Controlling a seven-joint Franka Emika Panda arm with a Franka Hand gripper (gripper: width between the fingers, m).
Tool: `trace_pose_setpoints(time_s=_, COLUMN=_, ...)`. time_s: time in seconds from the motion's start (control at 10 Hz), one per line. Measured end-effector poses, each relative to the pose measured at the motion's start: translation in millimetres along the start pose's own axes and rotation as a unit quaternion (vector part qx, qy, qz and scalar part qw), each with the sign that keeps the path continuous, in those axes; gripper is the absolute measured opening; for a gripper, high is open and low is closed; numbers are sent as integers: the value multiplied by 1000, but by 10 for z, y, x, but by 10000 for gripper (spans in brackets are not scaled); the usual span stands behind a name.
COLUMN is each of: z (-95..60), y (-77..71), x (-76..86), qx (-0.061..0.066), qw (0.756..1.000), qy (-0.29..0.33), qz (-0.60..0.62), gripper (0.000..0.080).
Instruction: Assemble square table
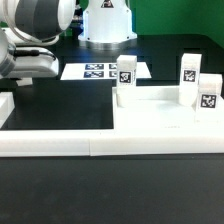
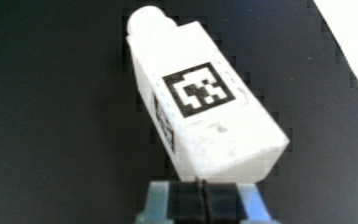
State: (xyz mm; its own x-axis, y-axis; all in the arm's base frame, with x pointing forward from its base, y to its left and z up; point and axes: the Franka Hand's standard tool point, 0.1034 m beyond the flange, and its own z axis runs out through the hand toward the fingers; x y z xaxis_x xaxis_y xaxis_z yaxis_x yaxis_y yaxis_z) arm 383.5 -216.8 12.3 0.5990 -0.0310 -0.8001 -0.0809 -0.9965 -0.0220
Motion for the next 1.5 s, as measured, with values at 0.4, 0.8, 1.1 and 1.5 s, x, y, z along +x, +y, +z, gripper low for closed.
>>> trace_pose_setpoints(time_s=0.4, z=-279, y=-142, x=67, qx=-5, qw=1000, qy=3, qz=-4, gripper=2)
trace_pose_setpoints(time_s=0.8, z=-1, y=-129, x=28, qx=-2, qw=1000, qy=-6, qz=-2, gripper=462)
trace_pose_setpoints(time_s=1.1, z=304, y=-46, x=-78, qx=5, qw=1000, qy=-14, qz=-8, gripper=636)
trace_pose_setpoints(time_s=1.5, z=382, y=-16, x=-136, qx=12, qw=1000, qy=-22, qz=-5, gripper=648)
